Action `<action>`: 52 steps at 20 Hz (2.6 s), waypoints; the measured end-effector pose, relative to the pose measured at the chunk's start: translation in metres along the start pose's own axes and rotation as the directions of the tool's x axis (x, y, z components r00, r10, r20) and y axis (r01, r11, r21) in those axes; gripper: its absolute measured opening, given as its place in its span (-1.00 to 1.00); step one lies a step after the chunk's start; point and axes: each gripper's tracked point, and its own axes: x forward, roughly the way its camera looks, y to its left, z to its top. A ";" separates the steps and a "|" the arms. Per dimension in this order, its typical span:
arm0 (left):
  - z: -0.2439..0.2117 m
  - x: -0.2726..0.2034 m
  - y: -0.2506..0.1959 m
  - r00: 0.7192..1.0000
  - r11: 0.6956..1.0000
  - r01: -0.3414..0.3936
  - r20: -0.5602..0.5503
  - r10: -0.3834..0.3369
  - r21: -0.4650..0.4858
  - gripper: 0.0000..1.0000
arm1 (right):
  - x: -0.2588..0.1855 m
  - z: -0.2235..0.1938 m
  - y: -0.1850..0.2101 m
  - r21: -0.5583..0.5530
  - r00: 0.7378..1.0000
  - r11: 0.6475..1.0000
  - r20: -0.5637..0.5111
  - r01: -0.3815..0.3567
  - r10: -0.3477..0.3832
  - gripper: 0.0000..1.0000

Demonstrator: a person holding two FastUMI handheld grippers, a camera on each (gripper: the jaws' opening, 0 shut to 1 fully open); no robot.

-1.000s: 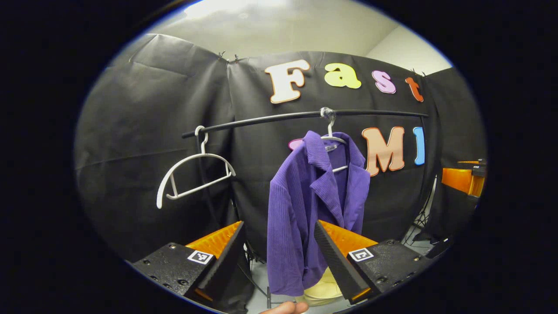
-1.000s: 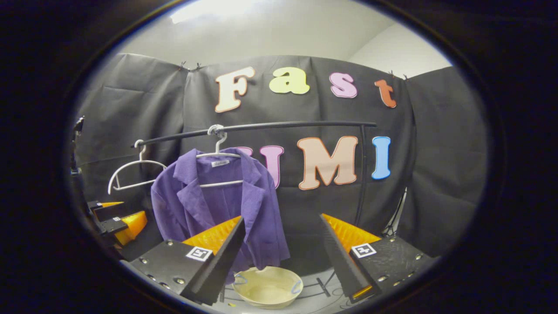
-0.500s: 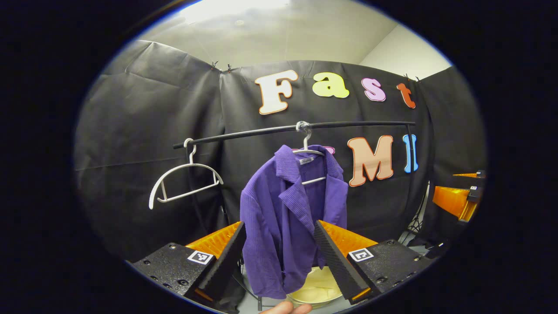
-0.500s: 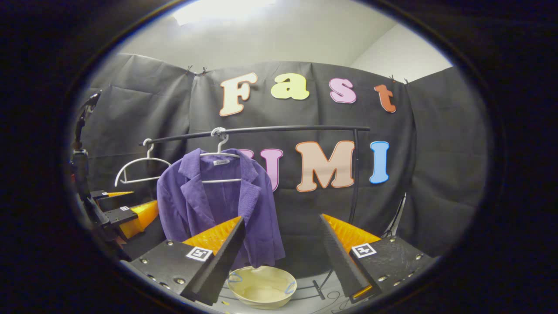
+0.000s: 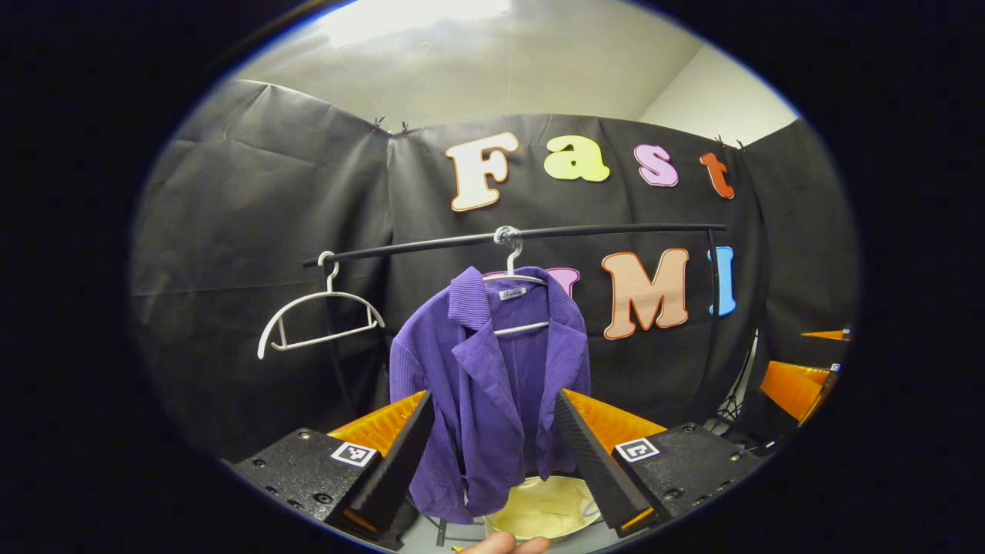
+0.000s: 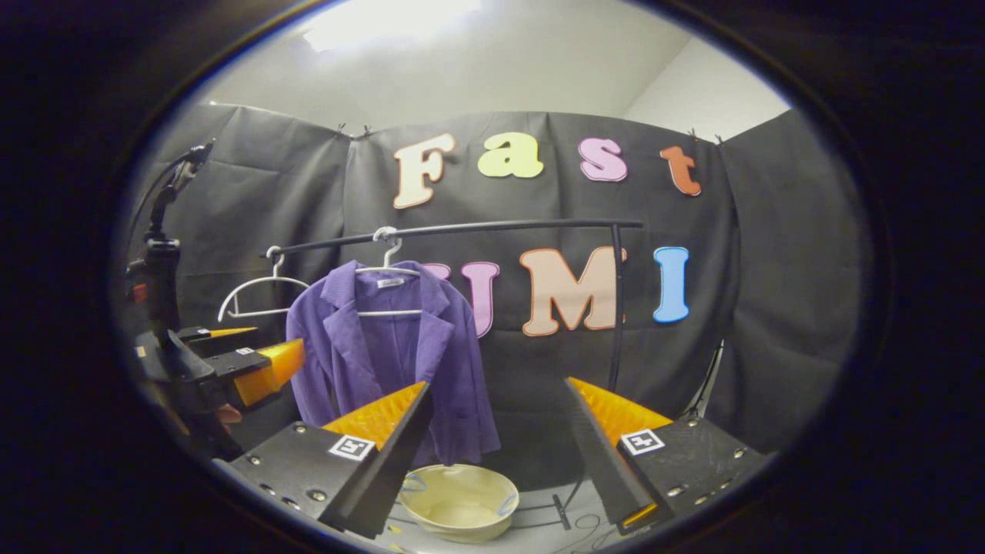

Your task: Grasp the clothes on the hanger with both hands and then place them into the laundry hamper below.

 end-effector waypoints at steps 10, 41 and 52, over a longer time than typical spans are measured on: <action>-0.013 0.036 -0.032 1.000 1.000 0.025 0.005 -0.025 0.017 0.99 | -0.010 -0.005 -0.039 0.073 0.997 0.994 0.018 0.077 -0.079 0.92; -0.094 0.217 0.033 0.996 0.999 -0.033 -0.082 0.031 -0.020 -0.07 | 0.302 -0.088 0.141 0.058 0.945 0.980 -0.260 -0.192 0.200 1.00; -0.090 0.202 0.029 0.983 0.997 0.080 -0.167 -0.082 -0.017 -0.82 | 0.352 -0.104 0.176 0.198 0.909 0.964 -0.341 -0.178 0.238 -0.42</action>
